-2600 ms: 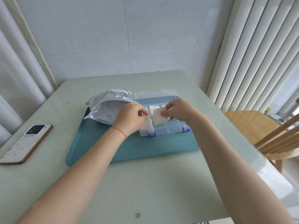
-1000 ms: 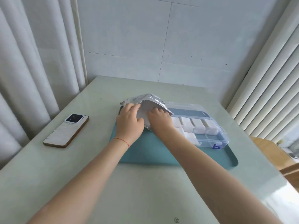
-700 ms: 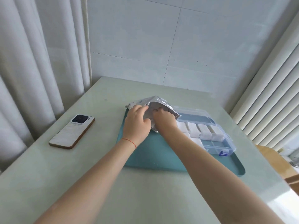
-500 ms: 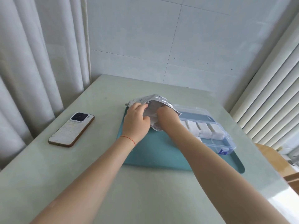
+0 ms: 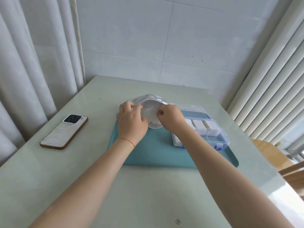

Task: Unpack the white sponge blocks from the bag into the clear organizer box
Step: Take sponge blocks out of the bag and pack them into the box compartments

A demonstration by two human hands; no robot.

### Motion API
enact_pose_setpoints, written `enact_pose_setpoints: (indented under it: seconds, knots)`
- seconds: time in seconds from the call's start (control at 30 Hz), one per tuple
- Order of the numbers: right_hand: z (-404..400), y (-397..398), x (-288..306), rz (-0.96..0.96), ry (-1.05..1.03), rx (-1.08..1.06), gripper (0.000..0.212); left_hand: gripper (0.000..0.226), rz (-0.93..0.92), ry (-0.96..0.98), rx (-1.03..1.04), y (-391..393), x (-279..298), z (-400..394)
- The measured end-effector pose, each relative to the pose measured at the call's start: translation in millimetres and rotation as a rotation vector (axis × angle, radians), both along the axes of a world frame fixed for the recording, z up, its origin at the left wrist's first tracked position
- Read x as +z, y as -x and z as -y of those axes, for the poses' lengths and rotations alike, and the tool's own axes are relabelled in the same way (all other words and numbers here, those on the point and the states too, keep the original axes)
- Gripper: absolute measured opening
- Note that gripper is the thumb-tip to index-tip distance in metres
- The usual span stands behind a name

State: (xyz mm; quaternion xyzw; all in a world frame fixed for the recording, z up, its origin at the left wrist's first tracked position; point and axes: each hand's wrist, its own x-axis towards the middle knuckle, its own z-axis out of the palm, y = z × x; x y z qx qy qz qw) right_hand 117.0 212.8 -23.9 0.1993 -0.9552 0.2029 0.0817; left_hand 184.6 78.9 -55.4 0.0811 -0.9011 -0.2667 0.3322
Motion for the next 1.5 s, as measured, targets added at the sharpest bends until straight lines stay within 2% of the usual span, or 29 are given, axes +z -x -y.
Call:
enact_pose_setpoints:
  seconds: [0.07,0.1,0.2,0.23,0.3,0.37,0.47,0.63,0.7,0.8,0.93,1.07,1.17,1.23,1.33,1.5]
  knots:
    - [-3.6,-0.9,-1.4,-0.011,0.034,-0.006,0.028,0.021,-0.127,0.061,0.006,-5.8,2.7,-7.3]
    - [-3.8,-1.8,-1.9,-0.019,0.040,-0.015,0.027,0.019,-0.066,0.033,-0.058,-9.1,6.6,-11.9]
    - [-4.8,-4.7,-3.5,-0.032,0.046,-0.048,0.022,0.028,0.343,-0.017,-0.179,-9.5,8.4,-22.3]
    - [-5.7,-6.5,-3.2,-0.040,0.050,-0.057,0.020,0.031,0.399,-0.038,-0.189,-7.9,5.7,-21.9]
    - [-10.7,-9.5,-1.6,-0.074,0.090,-0.055,0.017,0.028,0.405,-0.162,-0.185,-7.8,2.4,-20.4]
    - [-18.6,-13.1,1.5,-0.067,0.192,-0.036,0.013,0.024,0.366,-0.367,-0.189,-6.8,0.1,-18.6]
    - [-31.0,-18.4,9.0,0.147,0.448,-0.031,0.007,0.029,0.338,-0.658,-0.198,-5.2,4.8,-22.7]
    - [-51.6,-16.0,12.9,0.431,0.796,-0.011,0.010,0.038,0.410,-0.899,-0.300,-2.4,11.3,-32.3]
    - [-60.8,-14.8,12.9,0.515,0.868,0.013,0.013,0.031,0.424,-1.022,-0.392,-2.0,14.1,-38.1]
    - [-70.6,-14.8,11.0,0.573,0.914,0.053,0.015,0.015,0.340,-1.191,-0.468,-0.7,18.8,-48.0]
    - [-76.3,-14.6,6.8,0.517,0.924,0.047,0.023,0.010,0.274,-1.129,-0.401,4.3,15.6,-54.7]
    - [-79.7,-17.0,-0.2,0.346,0.910,-0.023,0.013,0.017,0.259,-1.116,-0.405,6.0,8.4,-60.0]
    - [-79.0,-22.4,-0.7,0.382,0.952,-0.037,0.036,0.021,0.207,-1.030,-0.381,5.5,0.9,-59.1]
    - [-77.3,-27.5,0.0,0.389,0.906,-0.019,0.044,0.020,0.173,-0.995,-0.351,4.2,-2.0,-59.0]
    - [-73.1,-34.1,-0.6,0.312,0.808,-0.017,0.032,0.020,0.136,-0.997,-0.323,1.5,-2.6,-58.2]
    - [-72.5,-32.8,-5.7,0.250,0.801,-0.039,0.012,0.026,0.147,-1.076,-0.339,-3.5,-4.1,-54.5]
